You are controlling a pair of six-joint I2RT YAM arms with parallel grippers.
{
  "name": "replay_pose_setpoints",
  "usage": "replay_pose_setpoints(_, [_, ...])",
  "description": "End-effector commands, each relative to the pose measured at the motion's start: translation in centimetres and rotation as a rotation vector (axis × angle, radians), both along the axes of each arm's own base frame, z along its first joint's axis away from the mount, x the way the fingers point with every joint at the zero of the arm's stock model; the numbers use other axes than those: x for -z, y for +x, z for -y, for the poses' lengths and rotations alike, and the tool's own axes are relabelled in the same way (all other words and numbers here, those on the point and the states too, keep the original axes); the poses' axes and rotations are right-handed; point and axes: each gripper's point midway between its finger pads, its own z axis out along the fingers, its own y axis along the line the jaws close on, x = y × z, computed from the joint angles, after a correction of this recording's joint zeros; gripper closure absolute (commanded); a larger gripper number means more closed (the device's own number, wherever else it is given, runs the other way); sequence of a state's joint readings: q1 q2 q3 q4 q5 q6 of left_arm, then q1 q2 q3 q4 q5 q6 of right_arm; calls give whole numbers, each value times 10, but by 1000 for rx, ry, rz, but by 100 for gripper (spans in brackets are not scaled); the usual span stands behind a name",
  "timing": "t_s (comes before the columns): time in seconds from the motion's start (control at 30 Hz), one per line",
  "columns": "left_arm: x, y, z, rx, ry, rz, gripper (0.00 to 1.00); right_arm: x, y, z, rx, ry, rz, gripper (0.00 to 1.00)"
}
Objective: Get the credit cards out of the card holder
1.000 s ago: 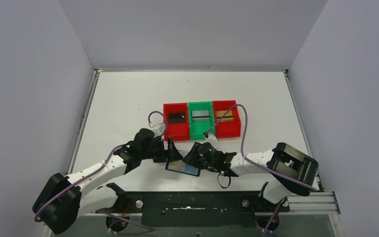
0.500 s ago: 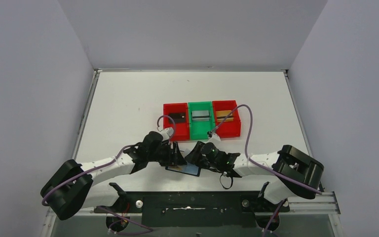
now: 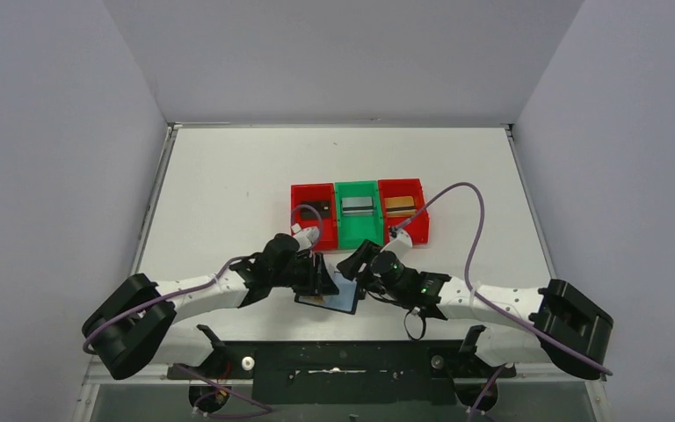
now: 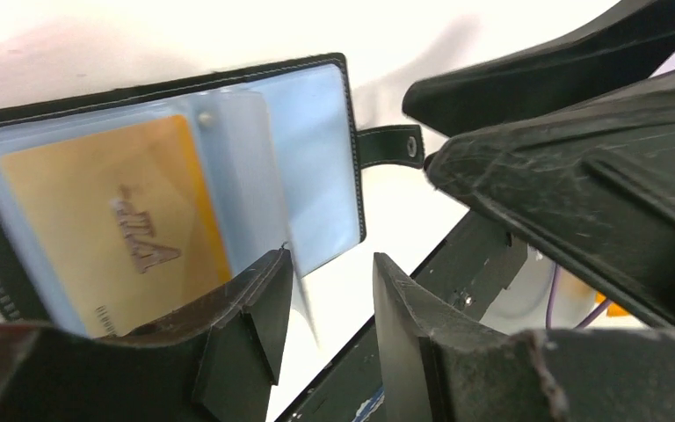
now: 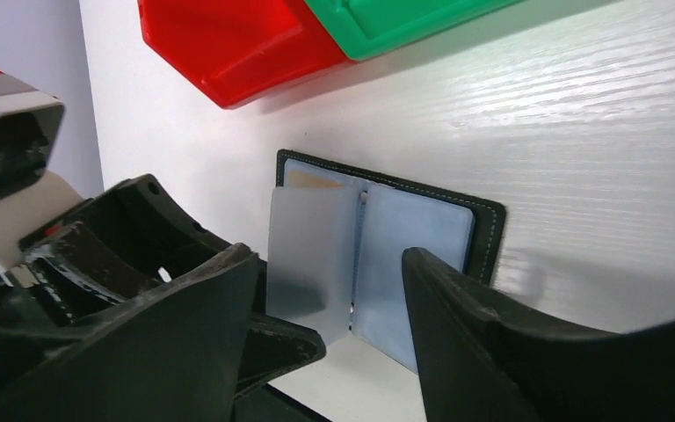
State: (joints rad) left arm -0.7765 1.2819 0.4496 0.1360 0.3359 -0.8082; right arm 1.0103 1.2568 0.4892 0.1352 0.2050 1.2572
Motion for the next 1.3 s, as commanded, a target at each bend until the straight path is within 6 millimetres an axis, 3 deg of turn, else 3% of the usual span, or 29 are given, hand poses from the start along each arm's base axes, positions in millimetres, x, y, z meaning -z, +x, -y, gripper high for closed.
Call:
replay_pose_setpoints(0.0, [-28,2,39,96,-97,71,60,-12,9,28,137,-38,57,32])
replay_pose_setpoints(0.1, [-17,-9,51,144,-72,53,54,-16,9,40,190,-40,62,21])
replay_pose_setpoints(0.2, [0,-9,48,111,-7,51,52,-17,8,47,209,-25,63,12])
replay_pose_setpoints(0.3, [-12,-5,40,52,-23,93,51,-22,8,48,212,-4,69,10])
replay_pose_setpoints(0.4, [-38,4,24,-36,-43,171,49,-26,6,43,192,35,74,14])
replay_pose_setpoints(0.5, [-55,16,-4,-146,3,236,47,-38,7,27,113,84,127,29])
replay_pose_setpoints(0.63, [-53,32,-60,-362,115,258,47,-50,8,1,24,42,152,43])
replay_pose_setpoints(0.77, [-46,39,-115,-578,180,213,46,-42,9,-25,-60,-79,116,50])
replay_pose_setpoints(0.87, [-50,41,-133,-642,164,214,46,-29,8,-46,-125,-132,75,52])
replay_pose_setpoints(1.03, [-58,38,-148,-710,154,217,45,-7,4,-74,-240,-207,22,55])
replay_pose_setpoints(1.27, [-65,36,-155,-733,154,232,44,23,5,-81,-287,-377,-61,53])
